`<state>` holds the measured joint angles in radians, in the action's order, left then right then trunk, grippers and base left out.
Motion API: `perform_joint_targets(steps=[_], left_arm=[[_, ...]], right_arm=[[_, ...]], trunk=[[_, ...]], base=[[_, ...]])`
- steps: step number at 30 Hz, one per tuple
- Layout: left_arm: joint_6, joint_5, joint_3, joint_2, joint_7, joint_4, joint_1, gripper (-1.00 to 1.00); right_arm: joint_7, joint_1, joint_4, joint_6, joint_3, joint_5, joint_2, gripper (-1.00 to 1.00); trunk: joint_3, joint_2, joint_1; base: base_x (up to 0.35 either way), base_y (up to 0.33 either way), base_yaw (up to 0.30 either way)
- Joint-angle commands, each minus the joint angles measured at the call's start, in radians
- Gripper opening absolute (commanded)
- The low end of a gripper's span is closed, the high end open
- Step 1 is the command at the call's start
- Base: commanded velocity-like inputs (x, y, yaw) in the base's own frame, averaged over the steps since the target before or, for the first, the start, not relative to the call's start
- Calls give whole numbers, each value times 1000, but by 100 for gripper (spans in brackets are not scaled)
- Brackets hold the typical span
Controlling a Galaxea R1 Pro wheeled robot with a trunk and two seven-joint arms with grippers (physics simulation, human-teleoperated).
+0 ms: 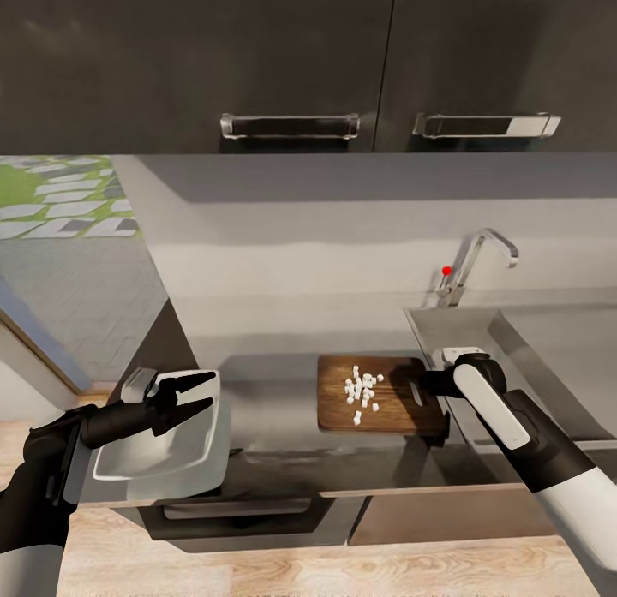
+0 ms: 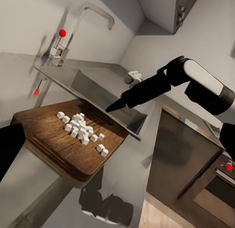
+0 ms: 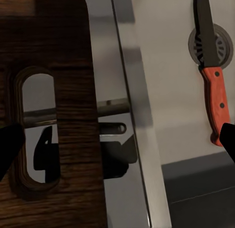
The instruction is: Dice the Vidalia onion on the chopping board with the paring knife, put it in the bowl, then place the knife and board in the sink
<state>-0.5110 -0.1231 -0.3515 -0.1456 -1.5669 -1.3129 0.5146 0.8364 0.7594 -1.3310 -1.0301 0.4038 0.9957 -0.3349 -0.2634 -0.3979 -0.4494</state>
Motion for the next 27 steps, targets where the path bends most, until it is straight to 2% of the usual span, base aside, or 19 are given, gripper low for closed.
perform_joint_targets(steps=[1,27], left_arm=[[-11,0,0,0,-4,0,1,100],[-11,0,0,0,-4,0,1,100]], right_arm=[[10,1,-1,-2,3,9,-1,100],[10,1,-2,-2,3,9,-1,100]], trunk=[[-3,-2,-1],[-30,-2,-1]], base=[[0,0,0],[0,0,0]])
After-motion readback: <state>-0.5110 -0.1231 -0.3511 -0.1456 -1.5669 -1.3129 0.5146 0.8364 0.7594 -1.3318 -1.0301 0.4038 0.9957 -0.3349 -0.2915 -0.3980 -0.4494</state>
